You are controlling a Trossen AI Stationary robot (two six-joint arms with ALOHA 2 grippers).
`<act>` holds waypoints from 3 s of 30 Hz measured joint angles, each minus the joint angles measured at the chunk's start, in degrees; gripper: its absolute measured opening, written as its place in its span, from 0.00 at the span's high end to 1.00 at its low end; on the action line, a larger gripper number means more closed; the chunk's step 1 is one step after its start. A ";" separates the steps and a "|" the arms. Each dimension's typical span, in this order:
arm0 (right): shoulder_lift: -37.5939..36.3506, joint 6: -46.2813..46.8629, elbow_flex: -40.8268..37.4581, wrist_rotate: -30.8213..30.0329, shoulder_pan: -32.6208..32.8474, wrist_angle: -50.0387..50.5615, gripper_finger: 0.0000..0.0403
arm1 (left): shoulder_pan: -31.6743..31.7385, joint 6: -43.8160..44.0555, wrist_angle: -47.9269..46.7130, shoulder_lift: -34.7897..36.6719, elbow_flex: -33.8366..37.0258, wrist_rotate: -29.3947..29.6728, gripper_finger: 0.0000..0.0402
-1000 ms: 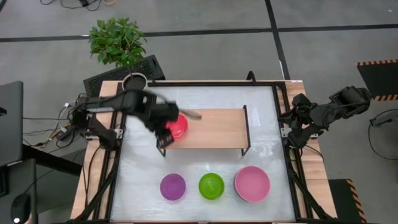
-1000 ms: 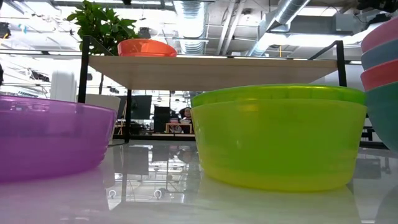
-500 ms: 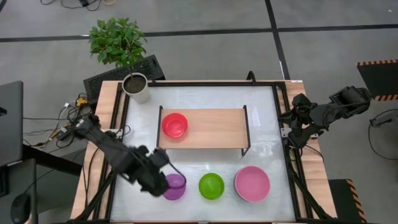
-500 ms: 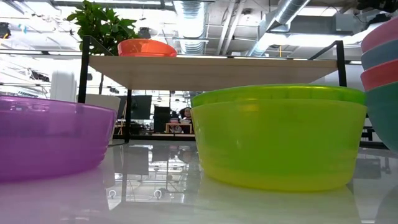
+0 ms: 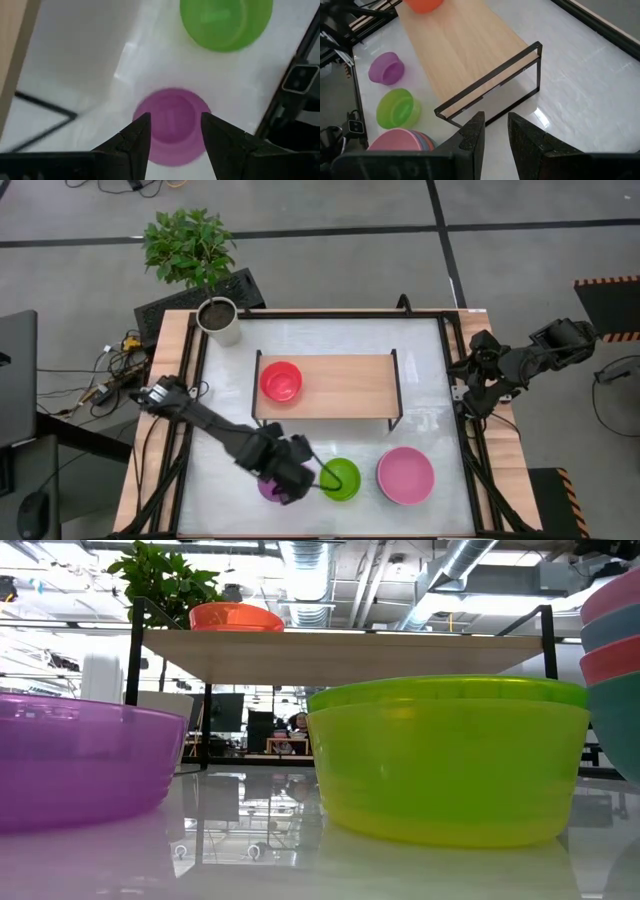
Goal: Place and stack bowls onto a shelf
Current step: Stack the small green bowl on top of the red bowl on the shelf
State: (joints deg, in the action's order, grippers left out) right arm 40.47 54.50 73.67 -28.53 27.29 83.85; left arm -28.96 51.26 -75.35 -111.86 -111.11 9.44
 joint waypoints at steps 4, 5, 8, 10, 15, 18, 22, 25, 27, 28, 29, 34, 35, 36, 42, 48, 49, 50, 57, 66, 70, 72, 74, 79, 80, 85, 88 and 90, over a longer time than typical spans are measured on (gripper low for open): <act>0.01 0.52 0.00 0.00 0.00 0.00 0.72 | 2.93 -2.29 1.11 -0.47 -0.02 0.71 0.61; 0.02 0.50 0.00 0.02 0.00 0.00 0.72 | 3.58 -2.42 1.19 -0.73 0.00 1.13 0.61; 0.00 0.52 0.00 0.02 0.00 0.07 0.72 | 5.69 -2.10 4.28 -1.75 0.00 1.51 0.61; 0.02 0.52 0.00 0.04 0.00 0.06 0.72 | 6.36 -1.14 6.94 -2.60 0.00 1.91 0.61; 0.00 0.55 0.00 0.07 0.00 0.07 0.72 | 7.93 1.85 12.40 -5.65 0.00 0.71 0.61; 0.15 1.52 0.00 0.13 0.00 0.09 0.72 | 7.97 4.48 16.29 -7.50 -0.02 -1.06 0.61; 0.32 1.61 0.00 0.22 0.02 0.02 0.72 | 7.03 9.75 20.40 -10.28 0.00 -0.24 0.61; 0.35 1.59 0.00 0.44 0.02 0.00 0.72 | 6.10 14.16 21.23 -11.33 0.00 -0.06 0.61; 0.35 1.22 0.00 0.53 0.02 0.00 0.72 | 5.48 16.94 21.06 -12.06 0.00 0.99 0.61; 0.33 0.75 0.00 0.59 0.02 0.01 0.72 | 5.09 18.24 20.65 -12.24 0.00 1.62 0.61; 0.35 0.17 0.00 0.60 0.02 0.04 0.72 | 4.80 19.31 20.01 -12.44 0.00 2.17 0.61; 0.28 -0.87 0.00 0.63 0.02 0.08 0.72 | 4.14 23.32 19.01 -13.65 -0.02 2.99 0.61; 0.28 -0.98 0.00 0.74 0.00 0.09 0.72 | 4.12 23.58 19.24 -14.02 -0.07 2.67 0.61; 0.28 -1.04 0.00 0.87 0.02 0.10 0.72 | 4.12 23.84 19.08 -14.23 -0.11 2.25 0.61; 0.28 -1.98 0.00 1.46 0.02 0.12 0.72 | 4.26 24.05 17.72 -15.19 -0.04 2.54 0.61; 0.28 -2.51 0.00 1.49 0.02 0.12 0.72 | 4.58 22.71 17.52 -15.34 -0.04 3.05 0.66; 0.28 -2.53 0.00 1.49 0.02 0.13 0.72 | 4.60 22.47 17.52 -15.42 -0.04 3.03 0.67; 0.28 -2.52 0.00 1.49 0.00 0.12 0.72 | 4.60 22.07 17.34 -15.53 -0.04 2.82 0.69; 0.28 -2.54 0.00 1.47 0.00 0.13 0.72 | 4.67 19.81 17.72 -16.10 -0.04 1.83 0.75; 0.28 -2.52 0.00 1.48 0.01 0.11 0.72 | 4.89 18.24 17.95 -16.77 0.00 1.26 0.76; 0.28 -2.50 0.00 1.47 0.02 0.11 0.72 | 5.08 18.35 17.24 -16.78 -0.02 1.37 0.76; 0.28 -2.50 0.00 1.48 0.00 0.11 0.72 | 5.08 18.33 17.28 -16.78 -0.02 1.10 0.77; 0.28 -2.47 0.00 1.49 0.02 0.11 0.72 | 5.08 18.16 17.39 -16.75 -0.02 1.09 0.79; 0.28 -2.47 0.00 1.46 0.01 0.09 0.72 | 5.13 17.48 17.37 -16.75 -0.02 1.33 0.88; 0.28 -2.47 0.00 1.48 0.02 0.09 0.72 | 5.13 17.47 17.37 -16.75 -0.02 1.27 0.90; 0.28 -2.44 0.00 1.47 0.00 0.09 0.72 | 5.13 16.69 19.03 -17.37 -0.07 0.82 0.99; 0.28 -2.45 0.00 1.48 0.00 0.09 0.72 | 5.13 16.64 19.09 -17.64 -0.06 -0.58 0.99; 0.28 -2.43 0.00 1.47 0.02 0.07 0.72 | 5.13 16.67 19.51 -17.81 -0.07 -0.73 1.00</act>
State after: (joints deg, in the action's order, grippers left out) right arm 40.75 52.07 73.67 -27.07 27.31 83.92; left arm -23.83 67.92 -55.83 -129.67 -111.18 8.70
